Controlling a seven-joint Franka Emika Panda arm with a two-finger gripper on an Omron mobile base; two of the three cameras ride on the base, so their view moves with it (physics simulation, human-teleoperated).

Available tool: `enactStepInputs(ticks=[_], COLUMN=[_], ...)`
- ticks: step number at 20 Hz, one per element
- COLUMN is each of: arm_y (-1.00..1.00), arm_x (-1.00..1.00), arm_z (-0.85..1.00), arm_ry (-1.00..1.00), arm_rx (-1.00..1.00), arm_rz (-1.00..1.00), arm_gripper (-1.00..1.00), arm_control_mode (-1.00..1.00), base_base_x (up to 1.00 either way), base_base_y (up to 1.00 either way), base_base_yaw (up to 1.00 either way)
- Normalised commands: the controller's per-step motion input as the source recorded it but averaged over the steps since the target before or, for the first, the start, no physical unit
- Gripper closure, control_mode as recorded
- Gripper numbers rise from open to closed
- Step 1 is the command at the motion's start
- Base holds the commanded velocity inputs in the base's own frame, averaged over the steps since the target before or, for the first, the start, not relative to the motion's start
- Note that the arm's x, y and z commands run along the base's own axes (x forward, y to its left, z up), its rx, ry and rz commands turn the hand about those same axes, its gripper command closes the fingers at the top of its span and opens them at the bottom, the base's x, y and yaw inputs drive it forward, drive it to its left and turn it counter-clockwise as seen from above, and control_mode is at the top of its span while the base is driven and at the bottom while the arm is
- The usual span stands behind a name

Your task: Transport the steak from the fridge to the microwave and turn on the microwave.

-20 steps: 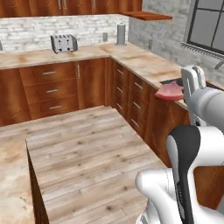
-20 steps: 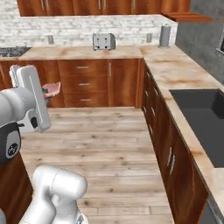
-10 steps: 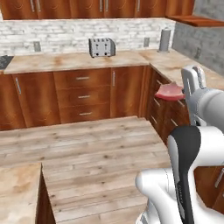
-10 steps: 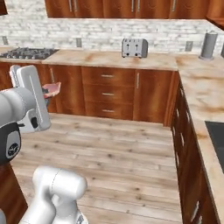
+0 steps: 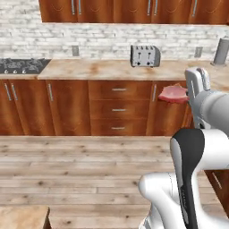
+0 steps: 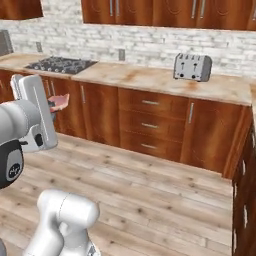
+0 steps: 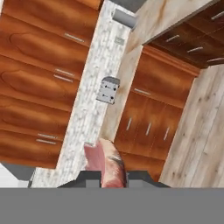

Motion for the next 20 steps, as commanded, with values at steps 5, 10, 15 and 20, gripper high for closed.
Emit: enactStepInputs(ticks=[5, 10, 15, 20], arm_y=[0.00, 0.00, 0.00, 0.00], arm_x=[0.00, 0.00, 0.00, 0.00], arm_z=[0.00, 0.00, 0.00, 0.00], arm_ry=[0.00, 0.00, 0.00, 0.00], arm_rx=[0.00, 0.00, 0.00, 0.00], arm_rz=[0.00, 0.00, 0.00, 0.00], arm_gripper=[1.00, 1.00, 1.00, 1.00], arm_control_mode=[1.00, 1.00, 1.00, 1.00], base_base_x=[0.93, 0.92, 0.95, 0.99], base_base_y=[-0.07, -0.07, -0.06, -0.05], base_base_yaw=[0.47, 0.52, 0.54, 0.54])
